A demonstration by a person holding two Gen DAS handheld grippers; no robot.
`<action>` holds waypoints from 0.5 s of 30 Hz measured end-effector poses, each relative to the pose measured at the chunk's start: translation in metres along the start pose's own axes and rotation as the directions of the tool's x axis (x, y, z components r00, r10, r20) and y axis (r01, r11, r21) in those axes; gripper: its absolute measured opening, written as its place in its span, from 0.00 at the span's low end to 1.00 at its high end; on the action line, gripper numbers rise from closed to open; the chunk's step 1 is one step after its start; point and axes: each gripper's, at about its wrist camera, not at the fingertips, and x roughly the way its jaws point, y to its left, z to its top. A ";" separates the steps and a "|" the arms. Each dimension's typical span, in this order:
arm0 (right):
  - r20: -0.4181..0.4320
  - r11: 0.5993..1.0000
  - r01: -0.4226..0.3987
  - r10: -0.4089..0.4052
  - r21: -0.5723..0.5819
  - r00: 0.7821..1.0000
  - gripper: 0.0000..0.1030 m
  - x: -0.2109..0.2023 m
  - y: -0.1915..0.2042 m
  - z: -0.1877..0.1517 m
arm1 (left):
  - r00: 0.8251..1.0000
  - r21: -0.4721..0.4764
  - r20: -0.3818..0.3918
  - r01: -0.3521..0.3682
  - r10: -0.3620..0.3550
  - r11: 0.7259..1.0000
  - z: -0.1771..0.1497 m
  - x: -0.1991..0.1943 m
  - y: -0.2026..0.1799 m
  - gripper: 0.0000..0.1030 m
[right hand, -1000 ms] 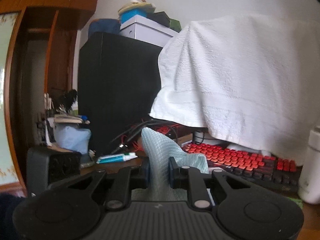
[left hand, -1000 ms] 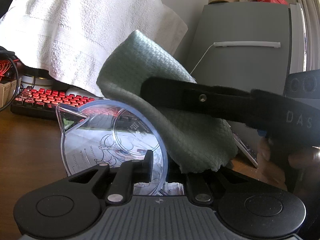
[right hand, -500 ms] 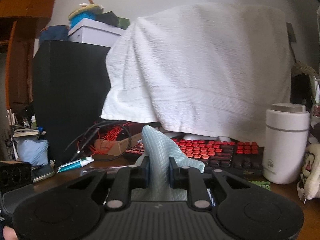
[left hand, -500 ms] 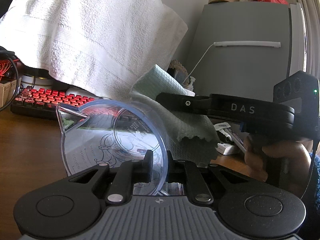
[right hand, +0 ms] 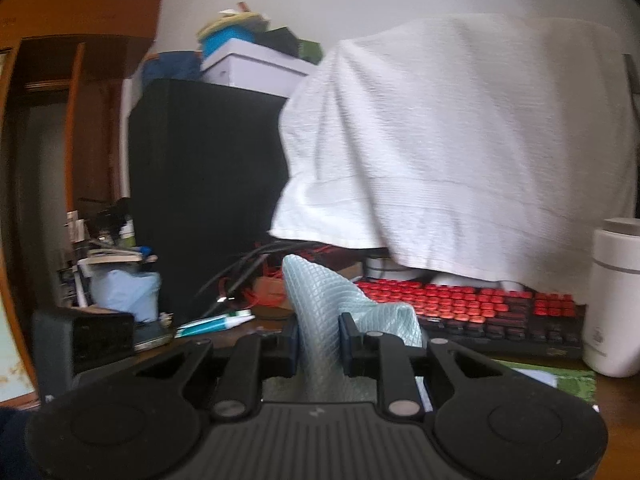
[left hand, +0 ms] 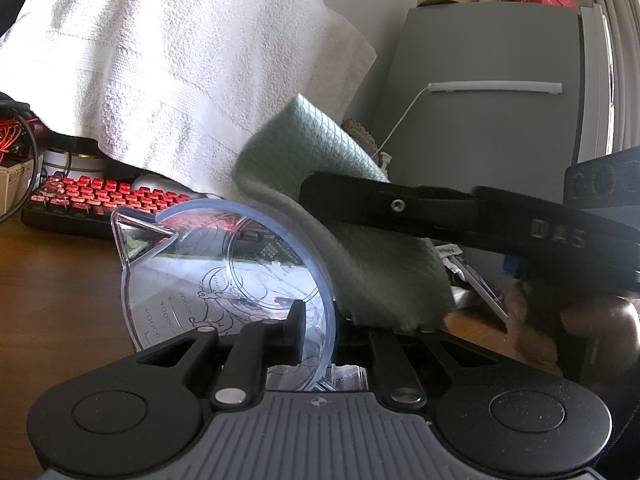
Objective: Clean container
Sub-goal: 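Push the cloth deeper into the jug with the right tool while the left tool holds it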
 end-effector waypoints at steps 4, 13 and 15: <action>-0.005 1.000 0.025 -0.025 0.014 1.000 0.18 0.000 -0.005 0.001 | 1.000 0.000 0.002 -0.002 0.002 1.000 -0.001 0.000 0.000 0.10; -0.017 0.995 0.084 -0.083 0.048 0.996 0.16 0.002 -0.017 0.002 | 1.000 -0.005 0.000 -0.007 0.007 1.000 -0.002 0.000 -0.002 0.10; -0.020 0.994 0.097 -0.096 0.055 0.995 0.16 0.002 -0.020 0.002 | 1.000 -0.004 0.000 -0.007 0.007 1.000 -0.002 0.000 -0.002 0.10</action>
